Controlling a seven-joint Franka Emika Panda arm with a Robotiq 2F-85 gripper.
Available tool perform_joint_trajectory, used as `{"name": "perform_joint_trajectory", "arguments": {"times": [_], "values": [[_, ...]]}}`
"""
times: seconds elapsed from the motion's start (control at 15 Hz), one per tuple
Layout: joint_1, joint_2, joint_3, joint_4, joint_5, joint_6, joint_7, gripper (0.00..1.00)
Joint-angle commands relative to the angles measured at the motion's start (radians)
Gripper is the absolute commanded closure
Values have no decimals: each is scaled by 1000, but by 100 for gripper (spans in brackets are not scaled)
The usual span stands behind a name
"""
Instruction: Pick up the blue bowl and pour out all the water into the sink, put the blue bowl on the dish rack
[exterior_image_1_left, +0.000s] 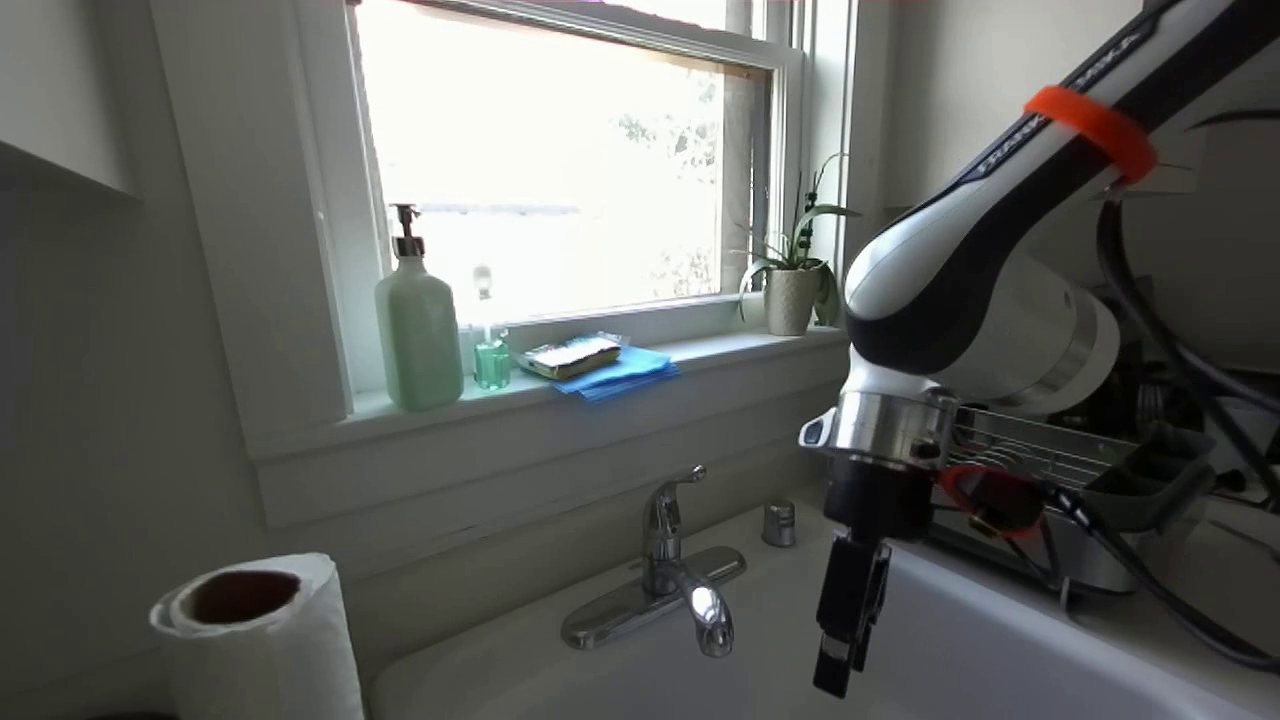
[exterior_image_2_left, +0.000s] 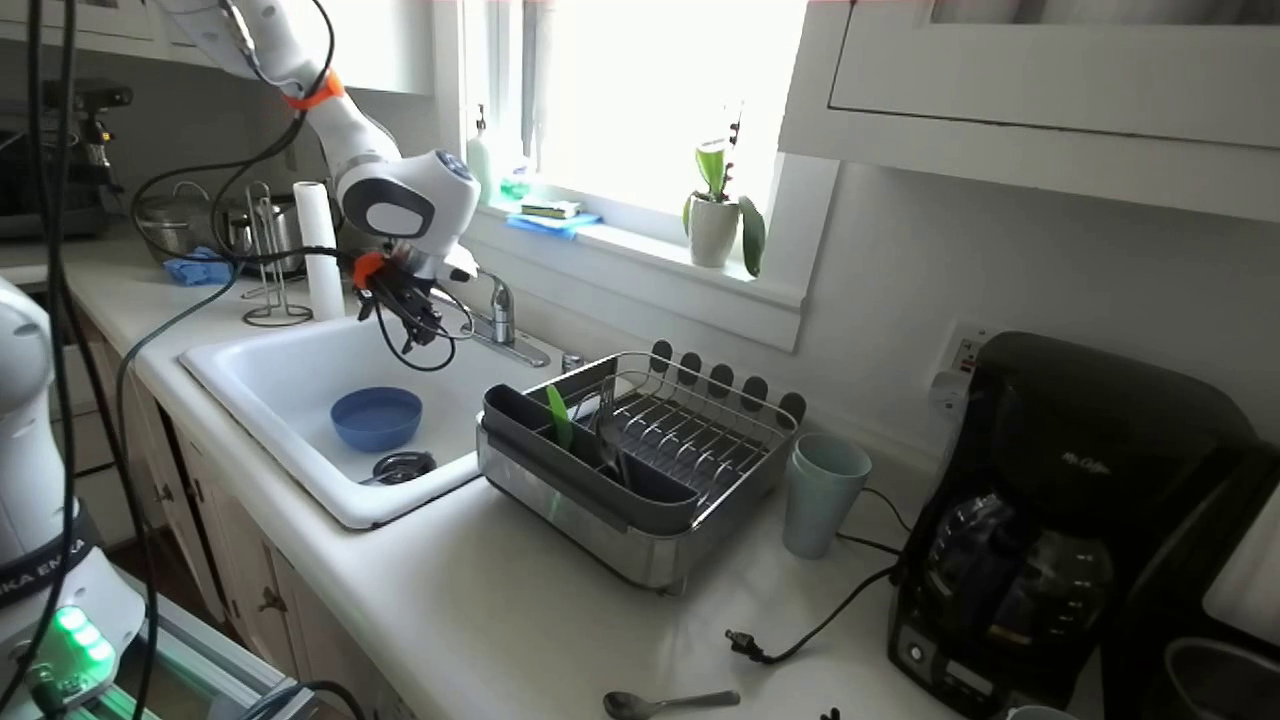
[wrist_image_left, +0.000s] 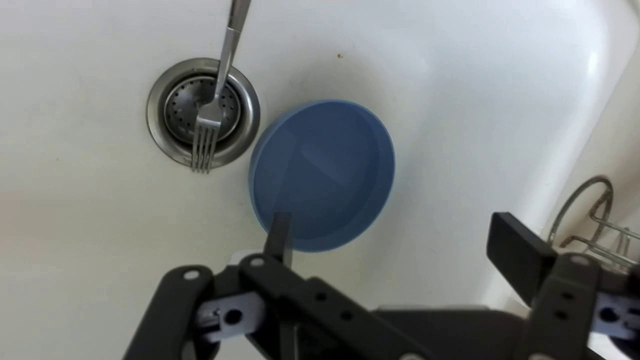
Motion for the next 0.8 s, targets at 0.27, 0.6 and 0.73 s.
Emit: {"name": "perform_joint_trajectory", "arguments": {"times": [0.27,0.6,0.73], "values": [[-122,312,88,190,27,1,-189,0],[-154,454,144,322,-1,7,-212,0],[-148,501,151,373,-26,5,-196,0]]}}
